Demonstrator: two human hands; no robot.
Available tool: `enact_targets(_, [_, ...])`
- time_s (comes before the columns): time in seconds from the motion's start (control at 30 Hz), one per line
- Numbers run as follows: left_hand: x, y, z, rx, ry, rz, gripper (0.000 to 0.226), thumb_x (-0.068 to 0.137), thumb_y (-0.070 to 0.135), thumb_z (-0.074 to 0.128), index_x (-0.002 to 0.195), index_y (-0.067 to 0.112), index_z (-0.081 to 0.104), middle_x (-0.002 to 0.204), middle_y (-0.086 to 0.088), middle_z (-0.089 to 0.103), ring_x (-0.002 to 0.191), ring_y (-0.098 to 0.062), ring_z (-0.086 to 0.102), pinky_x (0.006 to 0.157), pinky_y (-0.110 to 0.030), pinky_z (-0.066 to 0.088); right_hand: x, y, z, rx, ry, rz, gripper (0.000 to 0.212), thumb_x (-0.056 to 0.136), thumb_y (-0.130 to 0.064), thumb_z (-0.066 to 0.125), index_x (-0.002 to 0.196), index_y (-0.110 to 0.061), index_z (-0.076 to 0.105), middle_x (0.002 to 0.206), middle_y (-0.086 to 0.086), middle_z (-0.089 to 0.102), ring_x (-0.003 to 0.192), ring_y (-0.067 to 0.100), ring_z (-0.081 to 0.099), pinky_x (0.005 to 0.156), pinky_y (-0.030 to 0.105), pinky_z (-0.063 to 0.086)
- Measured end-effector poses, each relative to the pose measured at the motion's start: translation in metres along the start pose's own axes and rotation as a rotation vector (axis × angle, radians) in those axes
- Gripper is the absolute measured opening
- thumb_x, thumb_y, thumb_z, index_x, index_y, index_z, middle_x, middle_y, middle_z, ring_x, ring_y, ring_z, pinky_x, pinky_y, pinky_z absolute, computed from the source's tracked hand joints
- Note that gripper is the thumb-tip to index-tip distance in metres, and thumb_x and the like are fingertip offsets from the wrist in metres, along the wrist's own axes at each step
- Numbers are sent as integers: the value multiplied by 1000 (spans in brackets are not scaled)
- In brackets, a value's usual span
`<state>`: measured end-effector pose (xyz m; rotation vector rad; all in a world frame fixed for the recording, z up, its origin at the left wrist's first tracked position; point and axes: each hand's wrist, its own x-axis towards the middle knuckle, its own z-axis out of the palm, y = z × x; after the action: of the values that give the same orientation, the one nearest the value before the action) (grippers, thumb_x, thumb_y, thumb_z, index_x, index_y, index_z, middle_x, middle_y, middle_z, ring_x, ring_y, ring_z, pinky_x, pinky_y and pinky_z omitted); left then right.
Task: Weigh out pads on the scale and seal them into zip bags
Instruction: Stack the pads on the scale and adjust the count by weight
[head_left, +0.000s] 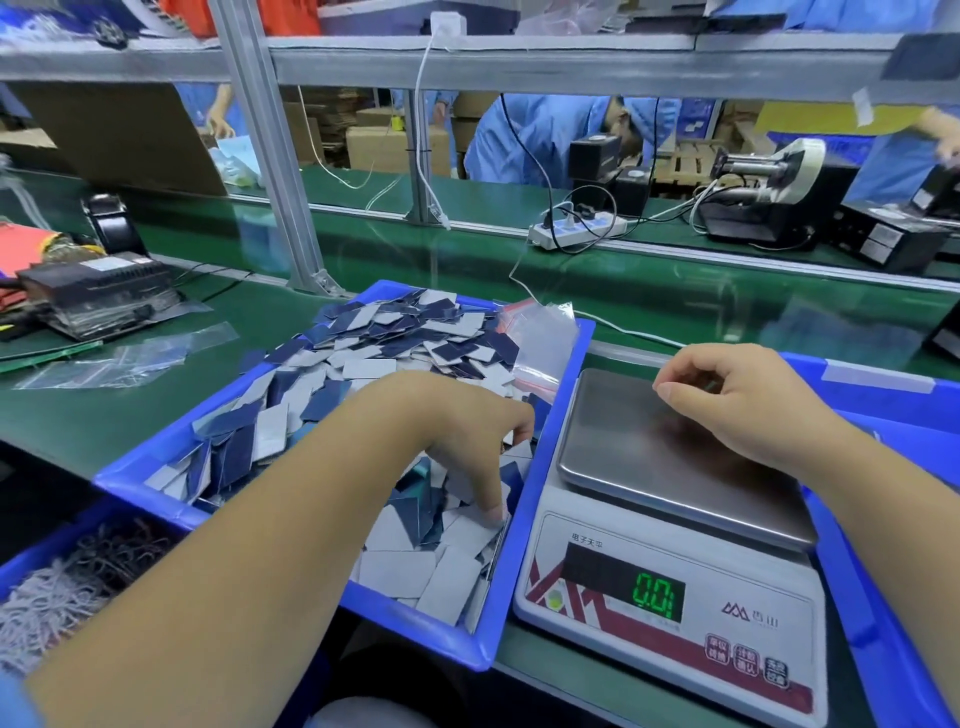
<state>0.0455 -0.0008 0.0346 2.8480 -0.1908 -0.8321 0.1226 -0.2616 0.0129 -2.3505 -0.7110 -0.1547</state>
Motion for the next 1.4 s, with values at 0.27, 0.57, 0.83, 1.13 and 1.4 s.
enact_targets(0.27, [2, -10, -2, -122, 71, 14, 55, 75, 31, 87, 117, 33, 52, 97, 15, 53, 78, -6, 54, 65, -27, 43, 0, 2, -1, -1, 7, -4, 19, 87, -21, 68, 72, -33, 69, 67, -17, 66, 58, 0, 54, 58, 23, 42])
enact_targets(0.57, [9, -33, -9, -608, 378, 130, 32, 83, 24, 81, 101, 37, 59, 109, 7, 64, 95, -9, 62, 73, -25, 51, 0, 1, -1, -2, -6, -2, 19, 88, -20, 68, 72, -32, 69, 65, -16, 66, 55, -1, 53, 57, 23, 40])
enact_targets(0.83, [22, 12, -8, -1042, 533, 206, 30, 88, 15, 76, 109, 24, 57, 107, -5, 72, 88, -17, 74, 76, -29, 60, 7, 9, -15, 47, 208, 18, 20, 88, -17, 67, 72, -29, 68, 65, -24, 64, 56, -3, 52, 53, 6, 38])
enact_targets(1.13, [51, 88, 9, -266, 600, 251, 18, 92, 46, 65, 98, 29, 64, 94, 7, 53, 107, -22, 47, 81, -32, 41, 10, 21, -13, 28, 244, 109, 22, 87, -22, 65, 68, -33, 67, 67, -25, 65, 59, -5, 54, 57, 18, 40])
enact_targets(1.4, [18, 40, 1, -230, 684, 32, 12, 88, 19, 61, 92, 28, 66, 98, 5, 60, 91, -18, 55, 71, -26, 39, 10, 21, -14, 28, 190, 68, 20, 89, -21, 64, 70, -29, 67, 62, -25, 62, 57, -4, 51, 51, 4, 34])
